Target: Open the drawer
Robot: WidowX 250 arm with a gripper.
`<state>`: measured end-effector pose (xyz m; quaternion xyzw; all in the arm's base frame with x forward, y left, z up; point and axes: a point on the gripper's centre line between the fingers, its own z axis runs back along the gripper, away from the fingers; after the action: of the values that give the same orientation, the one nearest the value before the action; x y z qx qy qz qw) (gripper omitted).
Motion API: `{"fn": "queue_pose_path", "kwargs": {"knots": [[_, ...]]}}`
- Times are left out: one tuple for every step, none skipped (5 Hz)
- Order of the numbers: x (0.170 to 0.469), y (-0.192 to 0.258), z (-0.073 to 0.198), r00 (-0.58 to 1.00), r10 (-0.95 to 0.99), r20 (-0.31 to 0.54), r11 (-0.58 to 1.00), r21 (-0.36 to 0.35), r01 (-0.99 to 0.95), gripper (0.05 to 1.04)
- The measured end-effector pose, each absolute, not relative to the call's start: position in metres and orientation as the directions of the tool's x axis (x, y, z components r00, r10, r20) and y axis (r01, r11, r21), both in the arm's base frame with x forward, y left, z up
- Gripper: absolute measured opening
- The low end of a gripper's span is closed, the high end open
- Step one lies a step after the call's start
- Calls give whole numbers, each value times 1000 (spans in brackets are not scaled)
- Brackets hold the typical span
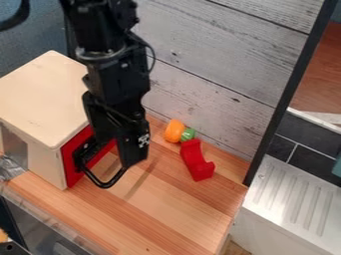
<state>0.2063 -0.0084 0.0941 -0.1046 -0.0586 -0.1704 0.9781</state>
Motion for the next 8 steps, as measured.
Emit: {"fn": "queue_pose_path", "kwargs": {"knots": [[225, -36, 83, 914, -349, 207, 912, -149, 382, 999], [243, -42, 71, 911, -333, 244, 926, -98, 365, 999], [258, -49, 46, 922, -323, 213, 943, -7, 332, 999], [262, -48, 27, 936, -326, 133, 944, 98, 315, 999], [259, -49, 19, 928, -369, 52, 908, 235, 348, 999], [254, -42, 18, 931, -363, 22, 898, 276, 344, 999], [251, -36, 16, 933, -360, 10, 897, 278, 343, 999], [252, -24, 14, 941, -338, 14, 903, 286, 321, 999]]}}
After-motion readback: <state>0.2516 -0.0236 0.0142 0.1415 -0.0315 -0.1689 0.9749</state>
